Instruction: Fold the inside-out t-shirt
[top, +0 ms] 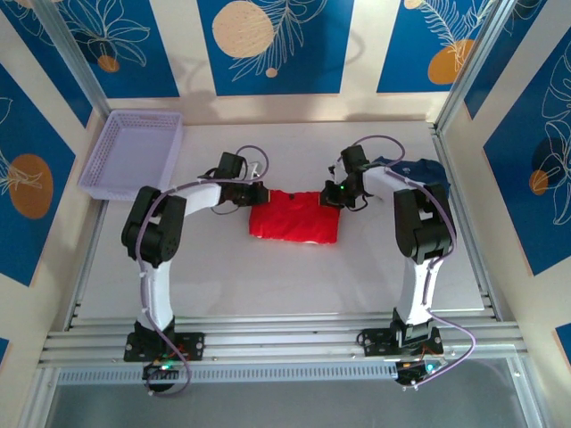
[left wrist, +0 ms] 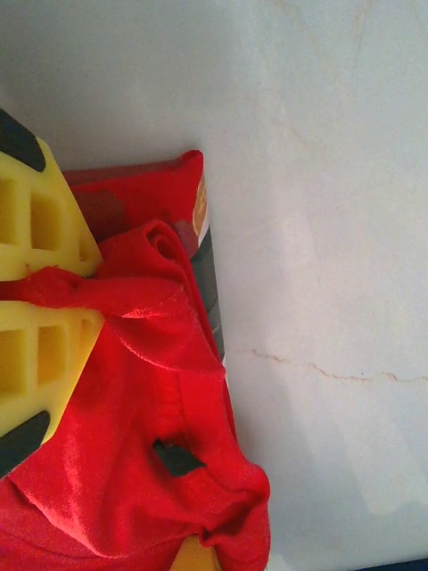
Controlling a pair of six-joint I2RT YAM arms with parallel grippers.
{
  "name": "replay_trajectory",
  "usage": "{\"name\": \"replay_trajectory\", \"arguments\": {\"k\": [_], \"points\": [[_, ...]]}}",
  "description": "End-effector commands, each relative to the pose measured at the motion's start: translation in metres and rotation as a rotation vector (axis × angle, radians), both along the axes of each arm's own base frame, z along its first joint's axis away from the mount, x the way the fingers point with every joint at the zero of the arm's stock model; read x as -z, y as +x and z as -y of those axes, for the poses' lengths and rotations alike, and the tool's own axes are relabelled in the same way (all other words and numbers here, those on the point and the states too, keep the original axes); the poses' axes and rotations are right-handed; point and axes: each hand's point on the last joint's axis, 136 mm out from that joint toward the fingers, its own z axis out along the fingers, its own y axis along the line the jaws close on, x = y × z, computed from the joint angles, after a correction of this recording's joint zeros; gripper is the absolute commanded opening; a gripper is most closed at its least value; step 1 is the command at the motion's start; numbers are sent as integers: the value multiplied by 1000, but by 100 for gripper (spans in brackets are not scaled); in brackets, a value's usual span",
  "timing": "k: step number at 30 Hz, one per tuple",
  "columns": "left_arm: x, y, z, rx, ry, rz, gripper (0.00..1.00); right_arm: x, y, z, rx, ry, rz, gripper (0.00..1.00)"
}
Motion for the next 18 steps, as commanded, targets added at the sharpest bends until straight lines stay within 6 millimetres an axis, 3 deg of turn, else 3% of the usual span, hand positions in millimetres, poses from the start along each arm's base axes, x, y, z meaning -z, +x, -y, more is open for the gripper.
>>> {"name": "replay_trajectory", "arguments": {"k": [1,8,11,14,18], "points": [[-22,8,2,17,-33,49,3,-21,2,-8,-46,37,28,11],[-65,-6,-1,44,-50,105,0,-64,-21,-10,-50,91,65,9],[-81,-14,0,62,-72,123,0,-73,-35,-6,-38,96,63,9],[-88,-15,4,78,-88,138,1,-71,-43,2,-13,83,51,9],[-69,-2,11,86,-83,106,3,-51,-38,18,44,66,6,9]]}}
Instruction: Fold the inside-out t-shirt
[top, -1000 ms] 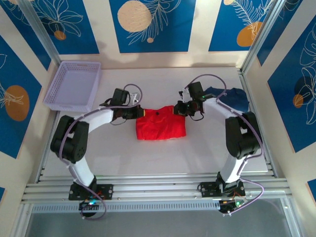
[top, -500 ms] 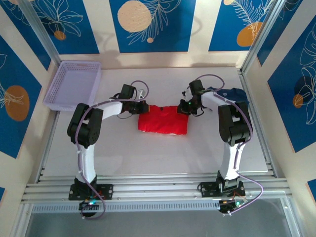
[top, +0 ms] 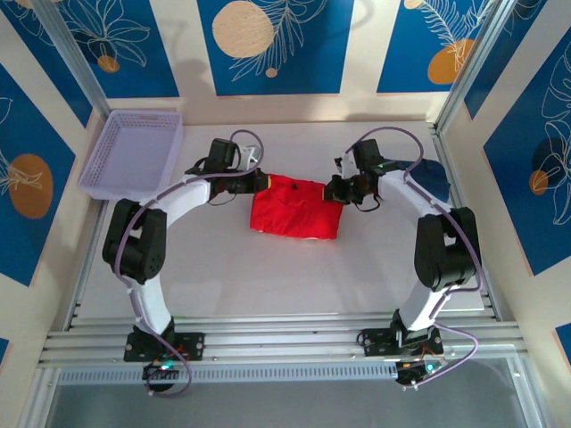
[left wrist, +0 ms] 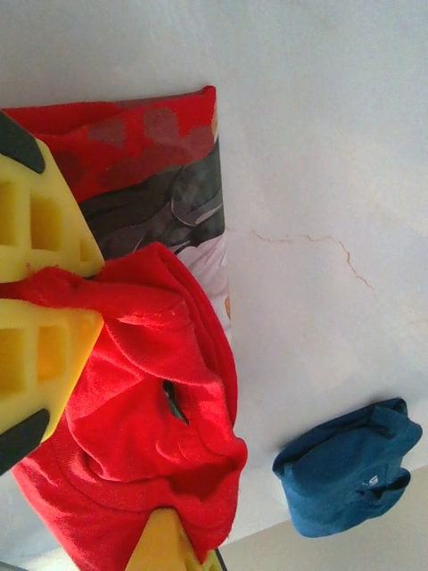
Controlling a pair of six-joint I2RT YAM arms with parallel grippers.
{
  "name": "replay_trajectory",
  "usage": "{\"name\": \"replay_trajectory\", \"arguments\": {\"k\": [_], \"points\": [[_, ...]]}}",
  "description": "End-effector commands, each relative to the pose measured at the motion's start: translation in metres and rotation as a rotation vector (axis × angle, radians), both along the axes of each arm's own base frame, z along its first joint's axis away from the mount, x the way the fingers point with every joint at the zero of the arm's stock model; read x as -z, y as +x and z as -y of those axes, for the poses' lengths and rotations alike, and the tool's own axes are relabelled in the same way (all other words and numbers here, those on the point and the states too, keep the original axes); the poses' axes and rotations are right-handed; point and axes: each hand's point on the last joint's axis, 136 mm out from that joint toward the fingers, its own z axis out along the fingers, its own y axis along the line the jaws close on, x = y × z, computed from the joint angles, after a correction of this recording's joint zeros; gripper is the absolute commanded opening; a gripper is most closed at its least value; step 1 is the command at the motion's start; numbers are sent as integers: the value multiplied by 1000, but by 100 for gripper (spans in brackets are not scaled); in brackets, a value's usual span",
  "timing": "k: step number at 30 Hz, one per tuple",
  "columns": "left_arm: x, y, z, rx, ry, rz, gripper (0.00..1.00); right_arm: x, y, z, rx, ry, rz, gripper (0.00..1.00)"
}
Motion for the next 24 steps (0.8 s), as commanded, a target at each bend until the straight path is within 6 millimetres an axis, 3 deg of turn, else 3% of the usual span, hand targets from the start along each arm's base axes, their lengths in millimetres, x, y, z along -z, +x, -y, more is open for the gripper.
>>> {"name": "replay_trajectory", "arguments": {"k": [1,6,10,16,21,24], "points": [[20,11,8,36,-2,-30,3,28,-4,17,59,-6,-104,9],[59,46,22,28,2,-77,9,66,16,36,131,-4,-168,12],[76,66,23,-5,41,-94,21,75,29,37,132,2,-185,27],[55,78,15,-33,102,-57,41,46,34,49,151,-11,-126,46],[28,76,-7,-71,193,-4,54,21,17,68,188,-45,-87,57],[18,66,-19,-91,232,10,65,15,-3,72,201,-39,-86,69]]}}
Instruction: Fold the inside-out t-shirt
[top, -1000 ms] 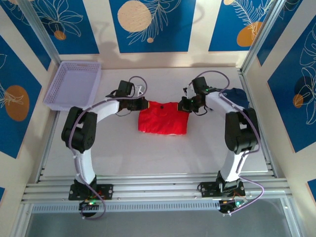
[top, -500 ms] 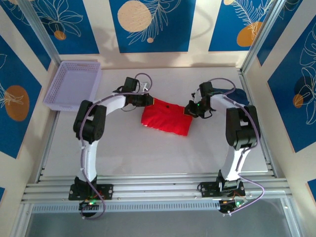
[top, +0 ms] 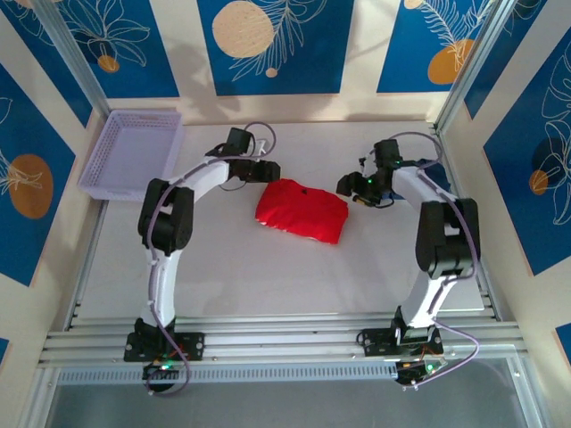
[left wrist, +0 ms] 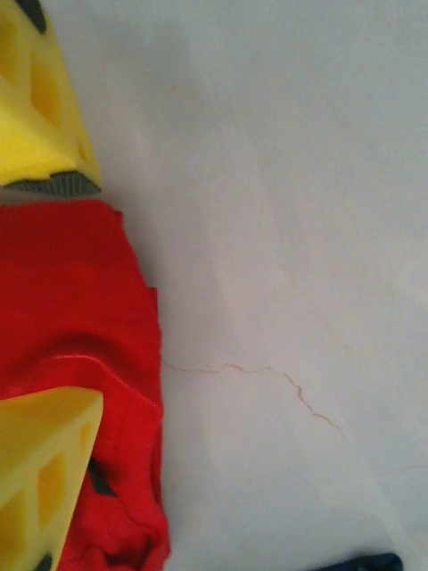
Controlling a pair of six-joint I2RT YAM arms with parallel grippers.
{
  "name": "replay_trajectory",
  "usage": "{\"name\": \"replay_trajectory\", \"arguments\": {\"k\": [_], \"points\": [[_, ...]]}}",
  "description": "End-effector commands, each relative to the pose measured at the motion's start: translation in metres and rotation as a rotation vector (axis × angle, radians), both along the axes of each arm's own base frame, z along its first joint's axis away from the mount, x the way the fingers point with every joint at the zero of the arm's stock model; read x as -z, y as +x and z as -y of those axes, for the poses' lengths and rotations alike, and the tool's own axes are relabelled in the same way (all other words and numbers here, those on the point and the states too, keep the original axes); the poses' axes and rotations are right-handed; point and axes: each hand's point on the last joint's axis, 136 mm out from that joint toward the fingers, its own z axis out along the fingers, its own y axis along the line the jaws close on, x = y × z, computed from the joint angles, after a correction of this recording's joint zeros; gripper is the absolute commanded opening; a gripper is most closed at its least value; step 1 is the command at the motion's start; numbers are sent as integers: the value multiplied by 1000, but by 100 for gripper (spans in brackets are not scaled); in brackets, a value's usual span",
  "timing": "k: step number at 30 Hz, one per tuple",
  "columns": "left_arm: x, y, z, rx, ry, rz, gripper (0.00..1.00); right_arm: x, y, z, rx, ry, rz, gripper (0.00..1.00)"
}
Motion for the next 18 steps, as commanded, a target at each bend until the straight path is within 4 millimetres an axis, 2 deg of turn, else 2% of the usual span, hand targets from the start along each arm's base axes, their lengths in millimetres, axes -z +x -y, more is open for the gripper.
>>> {"name": "replay_trajectory", "arguments": {"k": [1,5,8,13,18], "points": [[-32,-11,-24,-38,69,49,66,-3,-31,3,9,8,-36,72],[-44,-36,-32,-71,21,53,69,6,-50,-22,-5,101,-56,85],[-50,-54,-34,-84,-25,44,69,21,-49,-33,-5,103,-85,87],[-57,-80,-36,-77,-52,39,69,44,-43,-36,26,84,-103,86],[-63,-97,-39,-70,-71,49,69,64,-31,-42,29,72,-129,78]]}}
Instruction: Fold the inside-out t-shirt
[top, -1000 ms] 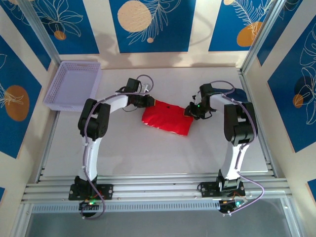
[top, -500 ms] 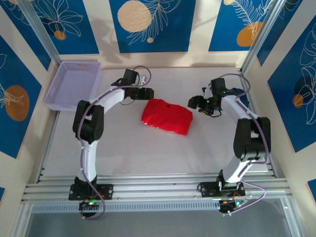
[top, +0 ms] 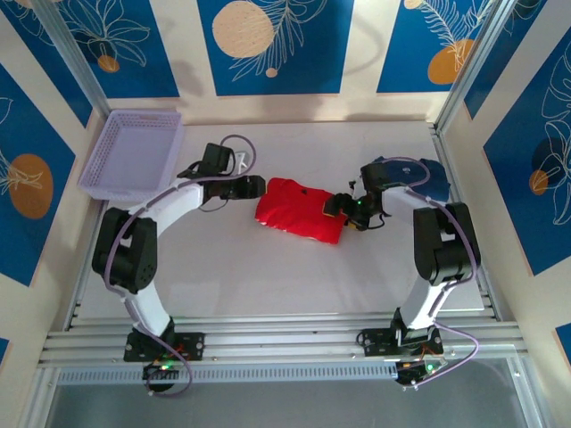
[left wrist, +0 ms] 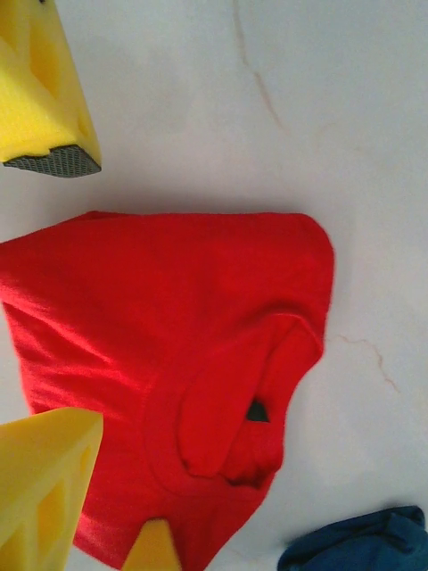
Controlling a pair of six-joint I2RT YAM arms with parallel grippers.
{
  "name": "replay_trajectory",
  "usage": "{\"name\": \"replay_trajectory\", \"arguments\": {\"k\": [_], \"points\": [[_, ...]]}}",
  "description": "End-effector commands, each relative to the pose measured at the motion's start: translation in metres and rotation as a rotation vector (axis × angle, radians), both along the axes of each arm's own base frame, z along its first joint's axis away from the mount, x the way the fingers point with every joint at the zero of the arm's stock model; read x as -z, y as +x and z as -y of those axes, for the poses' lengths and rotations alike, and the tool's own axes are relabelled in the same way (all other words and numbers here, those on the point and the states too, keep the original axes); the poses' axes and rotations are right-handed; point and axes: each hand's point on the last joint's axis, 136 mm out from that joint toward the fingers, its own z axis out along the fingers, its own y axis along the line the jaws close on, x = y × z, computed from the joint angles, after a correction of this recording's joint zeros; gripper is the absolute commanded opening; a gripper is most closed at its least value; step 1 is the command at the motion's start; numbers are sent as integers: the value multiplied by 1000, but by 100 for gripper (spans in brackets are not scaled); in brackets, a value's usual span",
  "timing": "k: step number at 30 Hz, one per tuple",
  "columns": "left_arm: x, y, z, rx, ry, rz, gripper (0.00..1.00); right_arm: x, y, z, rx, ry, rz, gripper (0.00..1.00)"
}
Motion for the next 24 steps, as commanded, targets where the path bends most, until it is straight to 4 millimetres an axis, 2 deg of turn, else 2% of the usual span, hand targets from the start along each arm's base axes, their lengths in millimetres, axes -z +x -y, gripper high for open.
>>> {"name": "replay_trajectory", "arguments": {"k": [1,4,7,10,14,17,21,24], "points": [[-23,-7,4,10,-53,50,69,8,12,-6,17,5,-1,77],[-24,-14,3,17,-57,54,69,17,15,-8,24,-1,-8,76],[-24,-18,2,20,-61,55,69,20,22,-16,23,17,-1,70],[-22,-22,2,24,-54,48,69,20,31,-26,19,37,17,60],[-19,-26,-1,25,-43,47,69,19,48,-25,35,18,57,41],[-16,-30,-3,26,-36,39,69,14,60,-26,20,18,109,29],[-9,-37,-8,20,-22,21,69,-2,71,-30,-53,23,184,7],[-9,-48,-13,12,-17,14,69,-19,72,-23,-113,-6,232,1]]}}
